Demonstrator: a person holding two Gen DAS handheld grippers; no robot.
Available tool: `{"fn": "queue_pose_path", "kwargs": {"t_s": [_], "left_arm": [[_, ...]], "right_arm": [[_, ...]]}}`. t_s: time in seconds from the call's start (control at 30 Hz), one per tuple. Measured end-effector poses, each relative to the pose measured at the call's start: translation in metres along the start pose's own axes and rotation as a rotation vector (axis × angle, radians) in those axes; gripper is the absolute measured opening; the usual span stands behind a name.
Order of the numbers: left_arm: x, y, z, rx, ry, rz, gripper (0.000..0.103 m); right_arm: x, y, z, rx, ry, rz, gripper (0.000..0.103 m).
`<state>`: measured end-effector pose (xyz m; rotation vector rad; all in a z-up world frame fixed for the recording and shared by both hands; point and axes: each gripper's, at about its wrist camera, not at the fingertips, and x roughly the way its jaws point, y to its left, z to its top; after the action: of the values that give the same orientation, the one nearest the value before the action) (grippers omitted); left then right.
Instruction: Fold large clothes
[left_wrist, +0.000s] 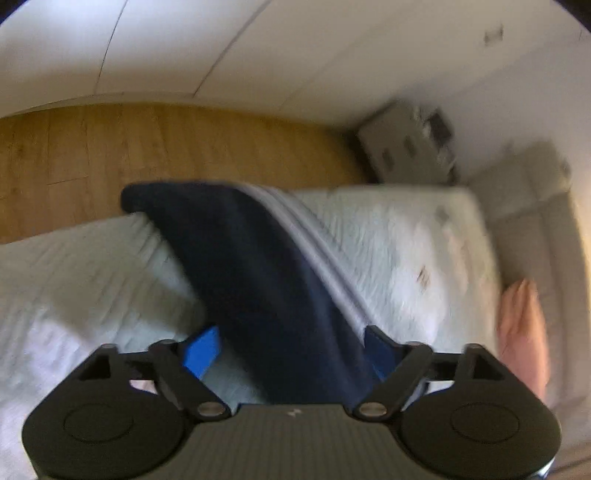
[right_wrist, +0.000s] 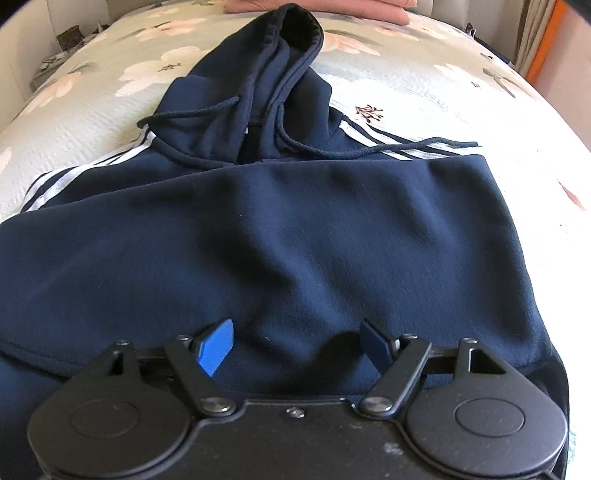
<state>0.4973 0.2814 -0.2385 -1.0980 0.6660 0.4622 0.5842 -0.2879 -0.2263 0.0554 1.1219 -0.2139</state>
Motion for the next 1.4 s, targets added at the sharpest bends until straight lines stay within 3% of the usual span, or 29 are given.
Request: {"fn": "queue_pose_path", "kwargs": {"t_s": [0.1, 0.2, 0.23, 0.27, 0.33, 0.43, 0.5, 0.6, 0.7, 0.77, 0.87, 0.97, 1.03, 1.1, 1.2, 1.3, 1.4], "left_arm": [[0.017, -0.014, 0.003, 0.027, -0.066, 0.037, 0.088], [0.034, -0.035, 0.002, 0.106, -0.117, 0.159, 0.049], [0.035, -0.041, 0.003, 0.135, -0.123, 0.183, 0.017], [0.036, -0.048, 0.002, 0.16, -0.117, 0.177, 0.008], [0.023, -0.066, -0.003, 0.203, -0.152, 0.142, 0.008], [-0.015, -0.125, -0.031, 0.445, -0.243, 0.087, 0.008], [-0.04, -0.167, -0.061, 0.601, -0.269, -0.008, 0.008], [-0.072, -0.222, -0.122, 0.794, -0.271, -0.156, 0.008], [-0.088, -0.265, -0.202, 0.997, -0.223, -0.307, 0.009], [-0.083, -0.284, -0.262, 1.144, -0.163, -0.367, 0.02], [-0.047, -0.287, -0.339, 1.274, 0.009, -0.376, 0.041], [-0.004, -0.268, -0.384, 1.347, 0.174, -0.252, 0.036], [-0.002, -0.251, -0.395, 1.396, 0.198, -0.215, 0.036], [-0.011, -0.242, -0.396, 1.426, 0.203, -0.219, 0.038], [-0.02, -0.235, -0.379, 1.379, 0.224, -0.225, 0.038], [-0.032, -0.235, -0.359, 1.197, 0.215, -0.214, 0.045], [-0.009, -0.238, -0.319, 0.936, 0.206, -0.173, 0.048]], "right_arm": [[0.001, 0.0, 0.001, -0.005, 0.007, 0.001, 0.089], [0.002, -0.003, 0.0, -0.001, 0.001, 0.019, 0.09], [0.002, -0.005, -0.001, 0.002, -0.003, 0.03, 0.09], [0.001, -0.007, -0.003, 0.003, -0.006, 0.041, 0.09], [-0.001, -0.011, -0.005, 0.009, -0.007, 0.067, 0.09], [-0.006, -0.02, -0.008, 0.032, 0.017, 0.108, 0.09], [-0.012, -0.029, -0.011, 0.056, 0.027, 0.147, 0.09], [-0.022, -0.045, -0.015, 0.07, 0.021, 0.167, 0.09], [-0.035, -0.065, -0.017, 0.084, -0.005, 0.172, 0.09], [-0.044, -0.08, -0.017, 0.095, -0.029, 0.165, 0.09], [-0.052, -0.103, -0.018, 0.103, -0.056, 0.153, 0.09], [-0.052, -0.119, -0.018, 0.096, -0.058, 0.161, 0.09], [-0.051, -0.126, -0.019, 0.095, -0.059, 0.186, 0.09], [-0.047, -0.127, -0.018, 0.089, -0.057, 0.223, 0.09], [-0.041, -0.119, -0.014, 0.078, -0.066, 0.255, 0.09], [-0.038, -0.118, -0.008, 0.107, -0.067, 0.27, 0.09], [-0.038, -0.121, -0.003, 0.116, -0.071, 0.275, 0.09]]}}
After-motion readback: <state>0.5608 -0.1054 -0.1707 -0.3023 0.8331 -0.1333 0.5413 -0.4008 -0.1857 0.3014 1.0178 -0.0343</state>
